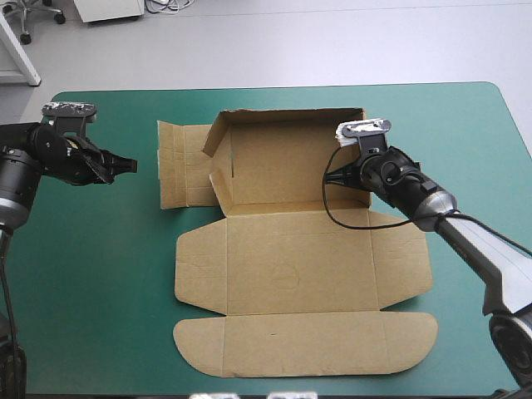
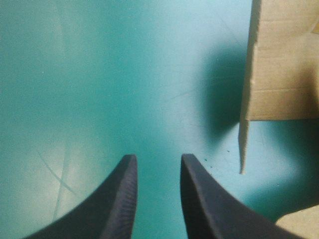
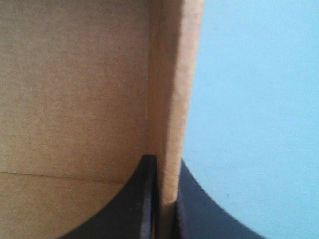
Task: Fold the box
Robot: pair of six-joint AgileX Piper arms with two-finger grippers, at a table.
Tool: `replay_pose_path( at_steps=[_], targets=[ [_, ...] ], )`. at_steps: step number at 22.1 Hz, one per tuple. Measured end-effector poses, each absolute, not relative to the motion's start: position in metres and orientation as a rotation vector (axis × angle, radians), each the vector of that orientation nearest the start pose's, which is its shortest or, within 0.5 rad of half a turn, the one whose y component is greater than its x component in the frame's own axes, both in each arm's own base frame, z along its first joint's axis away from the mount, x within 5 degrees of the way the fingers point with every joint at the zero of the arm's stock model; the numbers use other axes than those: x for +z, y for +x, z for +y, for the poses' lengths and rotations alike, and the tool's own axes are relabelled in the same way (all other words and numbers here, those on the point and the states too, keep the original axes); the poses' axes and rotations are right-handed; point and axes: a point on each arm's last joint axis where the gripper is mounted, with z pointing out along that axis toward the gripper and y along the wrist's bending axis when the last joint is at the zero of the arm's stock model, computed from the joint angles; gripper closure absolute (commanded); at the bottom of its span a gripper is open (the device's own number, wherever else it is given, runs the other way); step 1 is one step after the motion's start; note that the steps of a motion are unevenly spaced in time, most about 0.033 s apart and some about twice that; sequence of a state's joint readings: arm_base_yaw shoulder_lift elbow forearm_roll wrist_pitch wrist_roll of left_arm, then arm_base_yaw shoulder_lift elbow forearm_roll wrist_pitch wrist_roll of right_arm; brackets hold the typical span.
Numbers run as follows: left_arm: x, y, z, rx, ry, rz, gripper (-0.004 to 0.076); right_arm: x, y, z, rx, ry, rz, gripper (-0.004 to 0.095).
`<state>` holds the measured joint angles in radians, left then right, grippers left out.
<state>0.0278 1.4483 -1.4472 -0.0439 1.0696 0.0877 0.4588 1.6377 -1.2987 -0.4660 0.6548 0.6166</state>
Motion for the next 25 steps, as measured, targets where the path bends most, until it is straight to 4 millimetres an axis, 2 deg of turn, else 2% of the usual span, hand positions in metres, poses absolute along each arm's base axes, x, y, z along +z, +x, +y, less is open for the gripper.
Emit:
replay_pose_path(
  at_steps=[6,7,9,11,14,17,22,25],
  targets=[
    [0.376,0.302,0.004,-0.02,0.063,2.552,0.0504,0.336,0.336,0.139,-0.037,-0.198,2.43,0.0929],
    [0.376,0.302,0.004,-0.02,0.063,2.552,0.0504,0.351,0.334,0.14,-0.031,-0.214,2.449,0.0929],
    [0.376,0.302,0.004,-0.02,0.064,2.552,0.0504,0.368,0.329,0.138,-0.036,-0.216,2.488,0.0928],
    [0.376,0.302,0.004,-0.019,0.067,2.552,0.0504,0.375,0.324,0.135,-0.06,-0.201,2.539,0.0928],
    [0.376,0.302,0.004,-0.019,0.068,2.553,0.0504,0.37,0.319,0.133,-0.054,-0.174,2.645,0.0929],
    [0.375,0.301,0.004,-0.018,0.072,2.56,0.0504,0.358,0.326,0.133,0.049,-0.13,2.719,0.0927],
    [0.374,0.299,0.004,-0.022,0.097,2.584,0.0504,0.322,0.36,0.117,0.11,0.015,2.835,0.0928],
    [0.374,0.299,0.003,-0.031,0.095,2.585,0.0504,0.311,0.375,0.116,0.13,0.026,2.856,0.0927]
  ],
)
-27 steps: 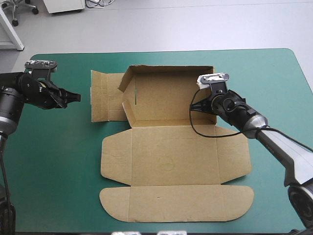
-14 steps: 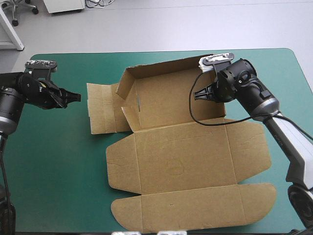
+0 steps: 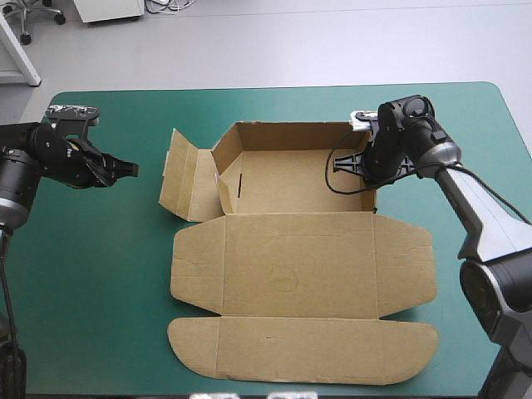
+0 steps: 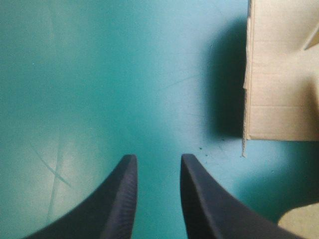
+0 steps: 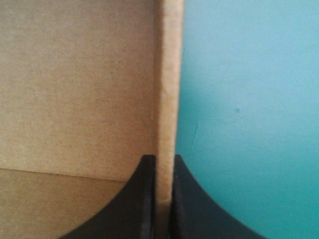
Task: Fold the box
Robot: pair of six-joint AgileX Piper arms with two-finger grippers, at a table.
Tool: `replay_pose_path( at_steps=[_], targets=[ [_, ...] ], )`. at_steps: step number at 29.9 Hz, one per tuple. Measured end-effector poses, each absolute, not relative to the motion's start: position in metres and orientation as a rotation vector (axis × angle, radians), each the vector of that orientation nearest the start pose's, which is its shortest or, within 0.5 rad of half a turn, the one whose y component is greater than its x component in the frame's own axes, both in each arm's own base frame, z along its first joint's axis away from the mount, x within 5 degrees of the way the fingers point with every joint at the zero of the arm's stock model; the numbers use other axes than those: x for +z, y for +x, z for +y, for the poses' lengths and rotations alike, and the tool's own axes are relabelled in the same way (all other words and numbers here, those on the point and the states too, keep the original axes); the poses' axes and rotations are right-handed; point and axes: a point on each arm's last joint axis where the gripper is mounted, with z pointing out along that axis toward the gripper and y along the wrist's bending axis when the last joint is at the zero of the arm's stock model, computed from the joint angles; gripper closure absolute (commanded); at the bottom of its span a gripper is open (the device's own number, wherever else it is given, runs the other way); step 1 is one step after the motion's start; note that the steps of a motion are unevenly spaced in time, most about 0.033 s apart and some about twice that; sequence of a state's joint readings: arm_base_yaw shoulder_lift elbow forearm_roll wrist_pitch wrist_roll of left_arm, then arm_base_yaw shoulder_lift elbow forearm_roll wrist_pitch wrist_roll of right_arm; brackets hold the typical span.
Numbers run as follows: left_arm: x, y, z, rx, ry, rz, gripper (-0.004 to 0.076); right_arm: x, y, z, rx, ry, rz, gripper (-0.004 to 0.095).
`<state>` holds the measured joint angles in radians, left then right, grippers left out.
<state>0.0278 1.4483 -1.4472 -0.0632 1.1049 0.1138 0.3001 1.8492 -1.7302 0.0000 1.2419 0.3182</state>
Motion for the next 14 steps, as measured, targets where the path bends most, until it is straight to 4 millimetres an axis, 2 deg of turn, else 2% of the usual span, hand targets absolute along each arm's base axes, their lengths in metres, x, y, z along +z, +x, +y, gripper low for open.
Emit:
replay_pose_path(
  at_steps=[3,5,8,10,14],
  targets=[
    [0.374,0.299,0.002,-0.047,0.092,2.584,0.0504,0.304,0.386,0.12,0.133,0.013,2.862,0.0886],
    [0.374,0.299,0.002,-0.049,0.102,2.583,0.0504,0.303,0.391,0.121,0.136,0.003,2.855,0.0788],
    [0.374,0.299,0.001,-0.054,0.114,2.582,0.0504,0.307,0.396,0.122,0.131,-0.031,2.828,0.0568],
    [0.374,0.299,0.001,-0.055,0.118,2.581,0.0504,0.312,0.398,0.121,0.108,-0.048,2.806,0.0461],
    [0.374,0.299,0.001,-0.055,0.121,2.581,0.0504,0.331,0.402,0.117,0.055,-0.07,2.73,0.0393]
  ],
)
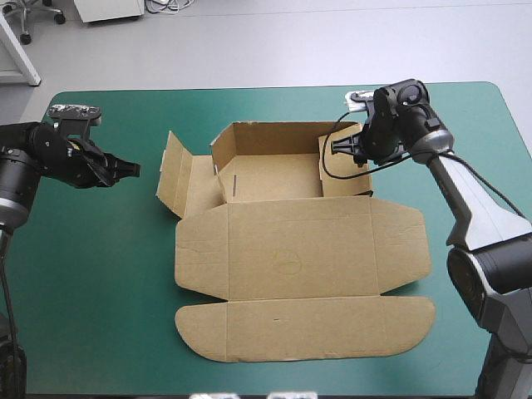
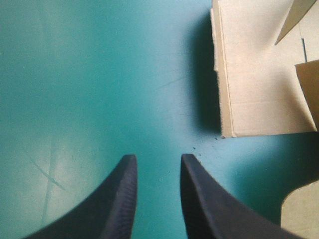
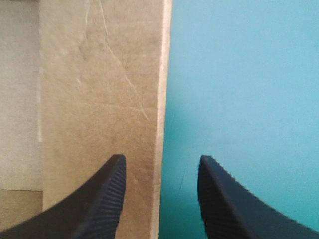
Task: Fold the box
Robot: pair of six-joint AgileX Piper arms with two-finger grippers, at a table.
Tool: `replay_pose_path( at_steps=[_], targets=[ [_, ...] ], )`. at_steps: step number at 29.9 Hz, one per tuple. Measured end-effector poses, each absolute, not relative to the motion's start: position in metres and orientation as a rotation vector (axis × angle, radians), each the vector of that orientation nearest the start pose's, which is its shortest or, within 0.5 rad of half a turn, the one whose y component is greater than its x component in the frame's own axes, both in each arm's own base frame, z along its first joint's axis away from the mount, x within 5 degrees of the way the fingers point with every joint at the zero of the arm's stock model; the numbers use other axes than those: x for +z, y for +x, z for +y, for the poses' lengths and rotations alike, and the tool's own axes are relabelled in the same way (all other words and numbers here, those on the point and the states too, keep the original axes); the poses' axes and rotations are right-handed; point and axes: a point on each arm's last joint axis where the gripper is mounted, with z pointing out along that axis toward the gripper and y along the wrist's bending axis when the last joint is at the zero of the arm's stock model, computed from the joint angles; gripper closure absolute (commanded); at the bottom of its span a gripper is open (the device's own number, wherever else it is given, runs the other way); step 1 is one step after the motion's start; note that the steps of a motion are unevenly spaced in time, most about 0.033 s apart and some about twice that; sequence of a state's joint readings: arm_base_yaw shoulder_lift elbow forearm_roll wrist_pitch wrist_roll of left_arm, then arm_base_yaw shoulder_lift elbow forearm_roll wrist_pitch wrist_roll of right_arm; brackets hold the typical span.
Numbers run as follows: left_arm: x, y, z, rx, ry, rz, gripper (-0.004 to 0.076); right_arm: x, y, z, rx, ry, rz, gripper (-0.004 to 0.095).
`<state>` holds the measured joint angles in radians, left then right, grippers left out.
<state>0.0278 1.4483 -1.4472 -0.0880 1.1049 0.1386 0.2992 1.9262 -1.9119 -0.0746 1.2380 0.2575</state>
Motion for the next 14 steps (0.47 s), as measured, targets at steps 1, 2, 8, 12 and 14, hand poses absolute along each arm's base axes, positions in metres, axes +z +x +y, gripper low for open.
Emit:
replay_pose_path(
  at_steps=[1,2,8,12,14],
  targets=[
    [0.374,0.299,0.001,-0.055,0.121,2.581,0.0504,0.337,0.403,0.117,0.051,-0.074,2.709,0.0391],
    [0.374,0.299,0.001,-0.056,0.121,2.582,0.0504,0.343,0.404,0.117,0.053,-0.085,2.688,0.0391],
    [0.373,0.298,0.001,-0.063,0.122,2.598,0.0504,0.363,0.404,0.118,0.07,-0.175,2.619,0.0391],
    [0.373,0.297,0.001,-0.065,0.123,2.607,0.0504,0.36,0.407,0.113,0.069,-0.172,2.632,0.0391],
    [0.373,0.297,0.001,-0.065,0.123,2.61,0.0504,0.355,0.411,0.108,0.077,-0.159,2.646,0.0391]
  ],
)
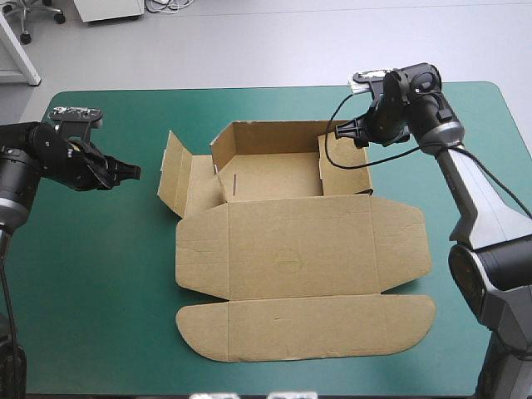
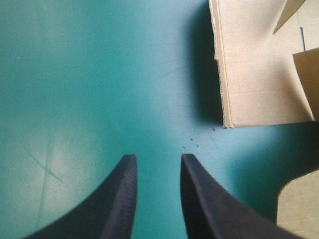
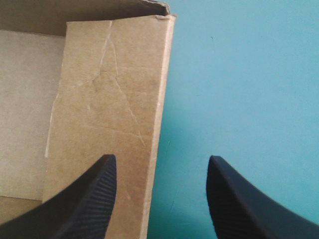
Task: Fold the box
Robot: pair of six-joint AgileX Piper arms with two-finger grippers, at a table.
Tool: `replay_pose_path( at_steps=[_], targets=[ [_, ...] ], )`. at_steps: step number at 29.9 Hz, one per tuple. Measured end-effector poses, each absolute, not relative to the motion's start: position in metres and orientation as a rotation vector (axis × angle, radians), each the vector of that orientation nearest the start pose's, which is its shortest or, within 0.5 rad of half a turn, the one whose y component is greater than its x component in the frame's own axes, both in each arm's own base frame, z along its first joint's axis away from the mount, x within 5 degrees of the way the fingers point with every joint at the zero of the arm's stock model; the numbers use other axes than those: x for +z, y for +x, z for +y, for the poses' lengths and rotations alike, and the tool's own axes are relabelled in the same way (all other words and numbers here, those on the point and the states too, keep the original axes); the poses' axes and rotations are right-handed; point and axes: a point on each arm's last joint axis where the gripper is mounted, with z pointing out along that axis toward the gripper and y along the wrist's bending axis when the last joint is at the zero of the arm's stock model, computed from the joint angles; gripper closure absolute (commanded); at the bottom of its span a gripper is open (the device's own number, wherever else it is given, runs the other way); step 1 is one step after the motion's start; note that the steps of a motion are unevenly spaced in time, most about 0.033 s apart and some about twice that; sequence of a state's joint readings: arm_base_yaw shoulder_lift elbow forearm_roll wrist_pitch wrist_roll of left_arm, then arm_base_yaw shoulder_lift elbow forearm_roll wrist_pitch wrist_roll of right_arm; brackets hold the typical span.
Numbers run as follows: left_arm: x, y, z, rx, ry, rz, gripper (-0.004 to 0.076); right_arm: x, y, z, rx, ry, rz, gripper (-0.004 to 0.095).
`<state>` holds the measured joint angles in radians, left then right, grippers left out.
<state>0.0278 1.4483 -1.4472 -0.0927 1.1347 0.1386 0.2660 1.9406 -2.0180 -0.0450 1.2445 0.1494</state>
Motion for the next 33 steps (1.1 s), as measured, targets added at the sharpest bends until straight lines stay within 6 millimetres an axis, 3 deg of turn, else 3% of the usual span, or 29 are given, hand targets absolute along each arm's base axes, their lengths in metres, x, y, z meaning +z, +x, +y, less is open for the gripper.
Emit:
replay_pose_path(
  at_steps=[7,16,19,23,33],
  targets=[
    [0.373,0.297,0.0,-0.068,0.123,2.611,0.0504,0.33,0.424,0.106,0.147,-0.183,2.711,0.0391],
    [0.373,0.297,0.0,-0.068,0.123,2.611,0.0504,0.277,0.445,0.116,0.205,-0.194,2.827,0.0423],
    [0.373,0.297,0.0,-0.068,0.123,2.61,0.0504,0.265,0.448,0.118,0.217,-0.194,2.854,0.056],
    [0.373,0.298,0.001,-0.066,0.121,2.598,0.0504,0.258,0.45,0.122,0.258,-0.205,2.866,0.0896],
    [0.374,0.299,0.001,-0.063,0.12,2.583,0.0504,0.258,0.45,0.126,0.349,-0.252,2.858,0.0928]
  ],
)
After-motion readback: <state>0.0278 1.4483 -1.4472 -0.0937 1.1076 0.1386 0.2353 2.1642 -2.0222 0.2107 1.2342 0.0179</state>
